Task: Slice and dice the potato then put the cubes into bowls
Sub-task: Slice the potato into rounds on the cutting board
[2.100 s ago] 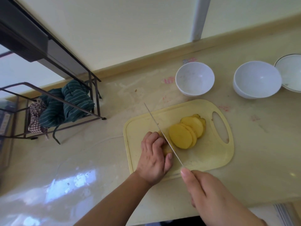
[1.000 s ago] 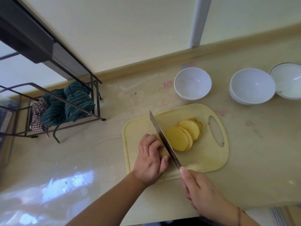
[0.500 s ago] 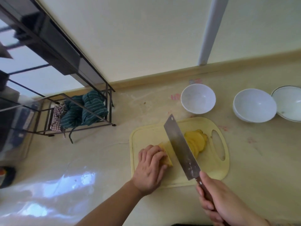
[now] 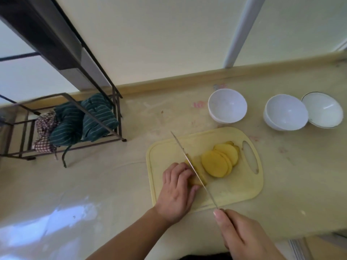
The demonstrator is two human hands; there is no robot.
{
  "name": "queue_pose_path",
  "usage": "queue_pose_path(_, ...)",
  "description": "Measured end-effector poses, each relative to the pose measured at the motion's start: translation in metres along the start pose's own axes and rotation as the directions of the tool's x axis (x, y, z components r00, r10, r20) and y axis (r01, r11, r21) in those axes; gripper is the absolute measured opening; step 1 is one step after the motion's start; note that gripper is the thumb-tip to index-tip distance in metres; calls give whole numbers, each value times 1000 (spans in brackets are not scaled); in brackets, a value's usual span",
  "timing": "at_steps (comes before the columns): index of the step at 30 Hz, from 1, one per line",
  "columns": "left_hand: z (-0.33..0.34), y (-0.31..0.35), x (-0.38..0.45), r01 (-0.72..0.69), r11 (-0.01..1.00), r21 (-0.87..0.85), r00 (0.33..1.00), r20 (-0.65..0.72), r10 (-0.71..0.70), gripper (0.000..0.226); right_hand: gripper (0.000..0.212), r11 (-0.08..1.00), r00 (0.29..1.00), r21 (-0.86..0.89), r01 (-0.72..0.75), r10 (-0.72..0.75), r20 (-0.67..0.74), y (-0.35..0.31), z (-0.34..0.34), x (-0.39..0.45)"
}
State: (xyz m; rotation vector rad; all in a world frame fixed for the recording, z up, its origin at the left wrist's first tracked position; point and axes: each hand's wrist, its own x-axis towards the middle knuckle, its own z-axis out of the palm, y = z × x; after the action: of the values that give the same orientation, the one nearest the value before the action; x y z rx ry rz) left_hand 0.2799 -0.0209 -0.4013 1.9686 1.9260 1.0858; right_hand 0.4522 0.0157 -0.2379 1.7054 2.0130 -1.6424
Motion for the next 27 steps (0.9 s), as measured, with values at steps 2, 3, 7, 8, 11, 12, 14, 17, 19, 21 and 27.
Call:
queue_pose_path(2,-1,-1,-1,-13,1000,-12,1000,1,13,36,55,1000,1000,-14,-7,7,-19,-1,3,-3)
queue_pose_path(3,-1,-1,0,-20,1000,-10,1000,2,20,36,51,1000,1000,-14,-14,13,-22,-3,4,-3)
queue_pose_path(7,0,-1,2,9,1000,-2,1000,13,-9,36,49,999,999,24,-46,46,-1,1,2,-3)
queue_pose_path(8,-1,0,3,18,1000,-4,1000,15,-18,36,50,998,999,41,-50,50,5,1,2,-3)
queue_pose_path(11,-4,2,8,27,1000,-10,1000,17,-27,34,59,976,995,198,-94,88,37,7,-3,-2)
queue_pose_path(12,-6,4,10,34,999,-11,999,19,-34,33,59,950,990,282,-137,123,67,9,-8,0)
queue_pose_path(14,-9,8,13,44,999,-8,999,30,-44,32,57,862,959,432,-264,188,211,14,-23,8)
queue_pose_path(17,-11,10,11,26,1000,12,998,53,-27,30,53,723,898,557,-408,209,387,27,-46,26)
queue_pose_path(19,-11,10,10,29,999,27,998,62,-30,30,53,666,876,593,-453,208,435,39,-57,38)
queue_pose_path(21,-12,10,11,39,999,32,997,62,-41,30,53,645,865,604,-468,194,463,46,-66,48)
queue_pose_path(27,-15,12,11,62,997,38,995,80,-65,30,53,719,870,544,-433,174,461,45,-82,53)
